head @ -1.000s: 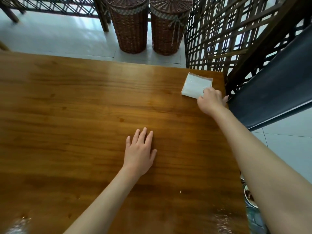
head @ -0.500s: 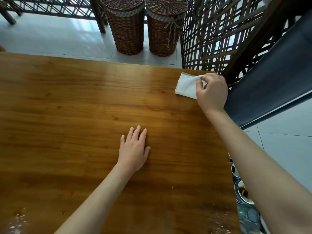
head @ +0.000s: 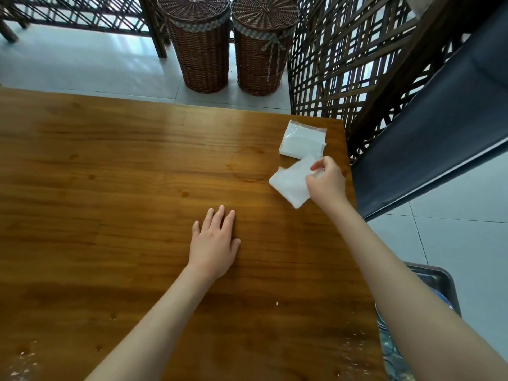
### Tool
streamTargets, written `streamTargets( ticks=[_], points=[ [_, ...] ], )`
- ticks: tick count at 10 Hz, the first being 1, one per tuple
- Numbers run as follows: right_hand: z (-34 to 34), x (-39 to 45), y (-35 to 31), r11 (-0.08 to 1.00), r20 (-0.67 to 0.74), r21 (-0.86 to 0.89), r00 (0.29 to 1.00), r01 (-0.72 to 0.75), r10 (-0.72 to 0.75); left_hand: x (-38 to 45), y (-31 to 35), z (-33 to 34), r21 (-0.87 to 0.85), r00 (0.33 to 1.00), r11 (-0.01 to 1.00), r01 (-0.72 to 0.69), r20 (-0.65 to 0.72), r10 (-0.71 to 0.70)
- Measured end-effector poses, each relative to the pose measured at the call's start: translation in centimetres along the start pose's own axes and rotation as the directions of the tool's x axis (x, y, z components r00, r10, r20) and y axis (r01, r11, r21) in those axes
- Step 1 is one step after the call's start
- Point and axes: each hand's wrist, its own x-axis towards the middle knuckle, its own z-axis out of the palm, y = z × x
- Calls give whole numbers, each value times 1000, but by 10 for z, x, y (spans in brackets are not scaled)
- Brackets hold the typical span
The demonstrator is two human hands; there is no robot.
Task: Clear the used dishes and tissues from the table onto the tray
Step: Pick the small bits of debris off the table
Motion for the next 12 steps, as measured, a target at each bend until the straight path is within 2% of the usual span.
streamTargets(
  ticks=[3, 5, 7, 8, 9, 11, 12],
  points=[
    [14, -10, 33, 992, 57, -124, 997, -34, 42, 1, 1, 1, 5, 1000, 1000, 0, -5, 0],
    [22, -12, 33, 998, 57, -47, 997, -42, 45, 1, 1, 2, -1, 1000, 1000, -5, -10, 5],
    [34, -23, 28, 921, 41, -364, 990, 139, -133, 1, 0, 3, 8, 1000, 1000, -9, -19, 9],
    [47, -29, 26, 864, 209, -425, 958, 268, -194, 2, -3, 4, 16, 998, 999, -34, -46, 35],
    [60, -37, 27, 829, 300, -448, 930, 334, -212, 6, -12, 3, 25, 994, 999, -31, -100, 34],
    [72, -31, 29, 804, 170, -485, 939, 343, -298, 26, -33, 2, 39, 985, 999, 10, -174, -3],
    [76, -27, 28, 841, 115, -446, 951, 308, -287, 36, -33, 4, 62, 987, 998, 23, -159, -13]
  ],
)
